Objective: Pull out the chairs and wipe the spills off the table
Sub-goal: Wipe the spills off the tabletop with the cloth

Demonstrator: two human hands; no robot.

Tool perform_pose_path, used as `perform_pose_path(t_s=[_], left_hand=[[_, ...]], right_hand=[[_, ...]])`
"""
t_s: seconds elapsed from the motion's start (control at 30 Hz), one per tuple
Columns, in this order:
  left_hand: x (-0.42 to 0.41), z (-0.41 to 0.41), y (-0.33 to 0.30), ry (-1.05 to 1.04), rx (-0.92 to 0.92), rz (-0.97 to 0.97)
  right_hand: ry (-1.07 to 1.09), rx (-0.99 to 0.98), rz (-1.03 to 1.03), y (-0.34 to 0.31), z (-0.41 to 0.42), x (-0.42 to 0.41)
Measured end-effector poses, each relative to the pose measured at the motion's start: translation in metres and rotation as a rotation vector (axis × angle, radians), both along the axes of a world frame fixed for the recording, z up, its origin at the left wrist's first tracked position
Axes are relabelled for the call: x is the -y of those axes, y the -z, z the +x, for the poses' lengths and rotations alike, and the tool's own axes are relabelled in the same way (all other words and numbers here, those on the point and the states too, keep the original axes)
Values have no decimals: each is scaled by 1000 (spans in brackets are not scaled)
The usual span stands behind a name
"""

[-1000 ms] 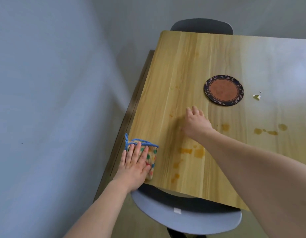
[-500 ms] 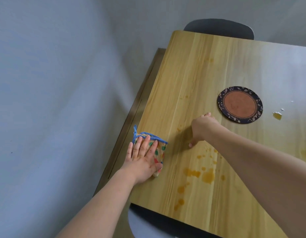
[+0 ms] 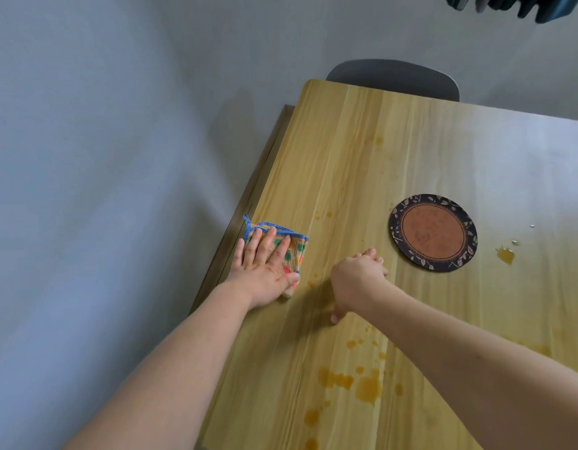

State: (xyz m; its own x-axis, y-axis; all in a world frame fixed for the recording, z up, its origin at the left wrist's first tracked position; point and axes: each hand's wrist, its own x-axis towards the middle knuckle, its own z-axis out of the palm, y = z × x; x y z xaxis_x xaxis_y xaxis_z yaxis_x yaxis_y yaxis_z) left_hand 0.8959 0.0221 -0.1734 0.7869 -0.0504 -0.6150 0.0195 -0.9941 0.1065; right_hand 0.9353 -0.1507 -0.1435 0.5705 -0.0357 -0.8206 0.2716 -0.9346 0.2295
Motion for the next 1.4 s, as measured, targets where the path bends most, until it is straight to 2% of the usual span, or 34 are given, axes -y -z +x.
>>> perform_pose_path(t_s=[0.13,0.23,0.33,0.5,0.6,0.9,1.2,1.4], left_hand=[[5,21,-1,-25,-26,1],[7,22,0,-46,-27,5],[9,34,2,-78,11,2],[24,83,-1,-132,71,-43],[27,99,-3,-122,106,-30],[35,166,6,-119,169,-19],[35,232,14,-94,220,-3],[38,276,16,-78,251,-3]], right_hand=[[-28,-84,-41,1,3,-1],[-224,-82,34,-15,15,2],[-264,-15,233,-47,51,17],[-68,304,408,-73,142,57],[-17,407,386,-67,179,79],[66,515,347,-4,271,114],[64,424,68,-9,341,131],[39,275,79,-9,350,128]])
